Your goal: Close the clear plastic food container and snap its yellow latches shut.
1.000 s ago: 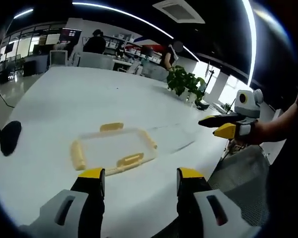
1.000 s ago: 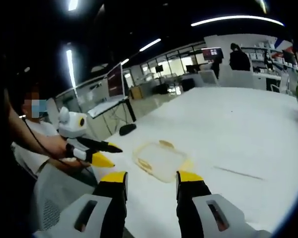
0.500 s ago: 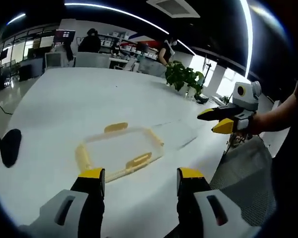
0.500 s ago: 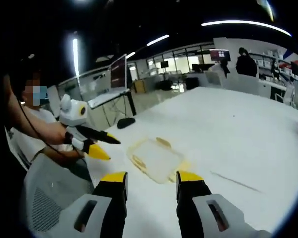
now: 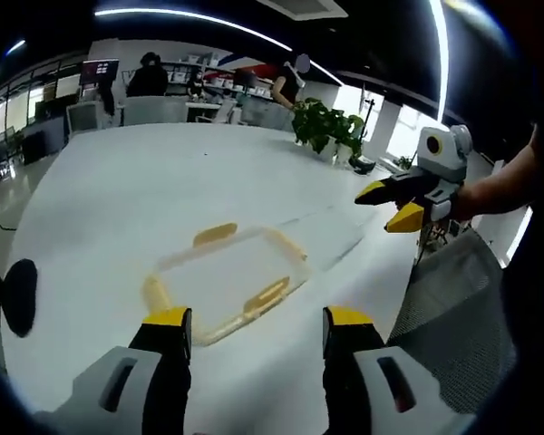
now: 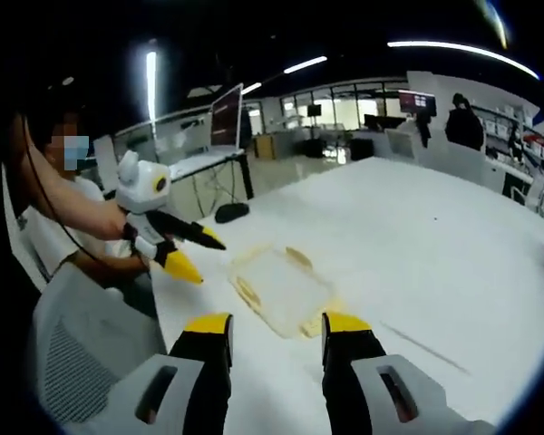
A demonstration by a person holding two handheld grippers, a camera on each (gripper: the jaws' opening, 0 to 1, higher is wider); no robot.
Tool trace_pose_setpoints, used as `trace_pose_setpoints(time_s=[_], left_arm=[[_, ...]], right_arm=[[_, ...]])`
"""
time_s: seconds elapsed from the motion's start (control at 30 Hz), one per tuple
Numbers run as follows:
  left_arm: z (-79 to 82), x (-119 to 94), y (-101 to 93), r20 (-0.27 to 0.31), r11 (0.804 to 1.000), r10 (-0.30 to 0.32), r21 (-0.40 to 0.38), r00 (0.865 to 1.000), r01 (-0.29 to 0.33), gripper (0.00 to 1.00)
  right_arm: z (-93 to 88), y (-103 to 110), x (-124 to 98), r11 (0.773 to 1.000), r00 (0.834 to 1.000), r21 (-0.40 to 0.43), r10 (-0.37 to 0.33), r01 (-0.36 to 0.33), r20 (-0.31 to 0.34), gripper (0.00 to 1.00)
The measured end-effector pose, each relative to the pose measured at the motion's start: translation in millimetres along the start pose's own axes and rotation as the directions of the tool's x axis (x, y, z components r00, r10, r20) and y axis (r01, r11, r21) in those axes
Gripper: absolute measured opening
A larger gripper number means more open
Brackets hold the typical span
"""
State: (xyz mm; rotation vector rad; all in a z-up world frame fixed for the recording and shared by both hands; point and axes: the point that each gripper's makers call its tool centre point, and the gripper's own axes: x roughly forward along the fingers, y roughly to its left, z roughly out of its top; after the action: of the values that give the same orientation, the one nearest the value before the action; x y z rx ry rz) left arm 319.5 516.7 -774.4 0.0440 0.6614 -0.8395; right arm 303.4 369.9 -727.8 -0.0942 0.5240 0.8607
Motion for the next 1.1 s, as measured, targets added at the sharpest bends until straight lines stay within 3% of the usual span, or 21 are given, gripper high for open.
trace_pose_setpoints(time_s=[0.97, 1.1], left_arm=[[-3.4, 8, 23.2, -0.1, 0.989, -0.039, 0.136, 0.994, 0.053, 0.55], [-3.8, 8, 27.8, -0.122, 0.985, -0.048, 0.158, 0.991, 0.067, 0.55]], right_arm=[[-5.4, -11, 24, 0.993, 0.995, -0.11, 0.026, -0.037, -0.099, 0.38], [-3.1, -12, 29, 0.985, 0.992, -0.162, 0.035, -0.054, -0.122, 0.39]])
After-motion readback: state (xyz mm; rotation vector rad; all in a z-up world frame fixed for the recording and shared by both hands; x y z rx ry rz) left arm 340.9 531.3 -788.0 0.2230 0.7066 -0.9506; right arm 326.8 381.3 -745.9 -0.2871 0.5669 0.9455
